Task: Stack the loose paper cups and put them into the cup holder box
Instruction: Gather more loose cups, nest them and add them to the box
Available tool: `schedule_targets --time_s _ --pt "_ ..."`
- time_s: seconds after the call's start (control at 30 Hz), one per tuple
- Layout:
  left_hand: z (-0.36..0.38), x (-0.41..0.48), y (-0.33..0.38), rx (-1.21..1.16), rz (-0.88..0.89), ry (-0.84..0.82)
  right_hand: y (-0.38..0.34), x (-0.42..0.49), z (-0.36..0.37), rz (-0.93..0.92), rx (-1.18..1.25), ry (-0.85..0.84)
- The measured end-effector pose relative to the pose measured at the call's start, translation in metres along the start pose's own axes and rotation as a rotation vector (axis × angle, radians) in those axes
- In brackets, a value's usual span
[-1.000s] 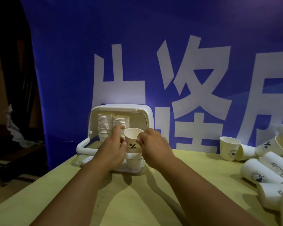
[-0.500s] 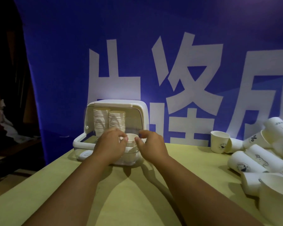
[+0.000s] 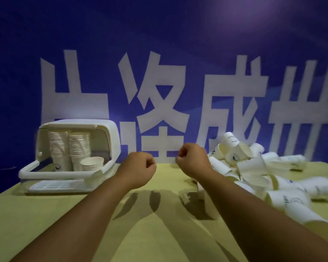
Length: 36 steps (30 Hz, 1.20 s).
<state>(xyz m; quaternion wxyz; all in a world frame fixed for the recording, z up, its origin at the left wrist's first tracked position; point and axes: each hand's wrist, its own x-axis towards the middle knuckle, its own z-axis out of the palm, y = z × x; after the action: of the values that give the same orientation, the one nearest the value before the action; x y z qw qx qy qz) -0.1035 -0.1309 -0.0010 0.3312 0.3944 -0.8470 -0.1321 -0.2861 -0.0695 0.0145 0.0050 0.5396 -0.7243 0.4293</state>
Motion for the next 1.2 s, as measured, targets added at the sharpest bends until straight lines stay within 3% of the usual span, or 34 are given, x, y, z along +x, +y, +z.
schedule_targets --time_s 0.23,0.4,0.6,0.77,0.9,1.2 --pt "0.076 0.029 0.057 -0.226 -0.095 -0.212 0.073 0.032 -0.085 0.166 -0.293 0.198" --pt "0.113 0.054 0.079 -0.494 -0.276 -0.386 0.112 0.052 -0.11 0.371 -0.525 0.057" --pt "0.13 0.067 0.077 -0.544 -0.339 -0.424 0.126 0.058 -0.102 0.455 -0.508 -0.038" --pt "0.117 0.062 0.068 -0.627 -0.379 -0.299 0.113 0.059 -0.102 0.394 -0.458 0.11" --pt "0.085 0.051 0.049 -0.662 -0.356 -0.15 0.088 0.05 -0.089 0.242 -0.335 0.191" --pt "0.002 0.011 -0.019 -0.489 -0.28 0.129 -0.004 0.02 -0.021 -0.038 -0.051 0.068"
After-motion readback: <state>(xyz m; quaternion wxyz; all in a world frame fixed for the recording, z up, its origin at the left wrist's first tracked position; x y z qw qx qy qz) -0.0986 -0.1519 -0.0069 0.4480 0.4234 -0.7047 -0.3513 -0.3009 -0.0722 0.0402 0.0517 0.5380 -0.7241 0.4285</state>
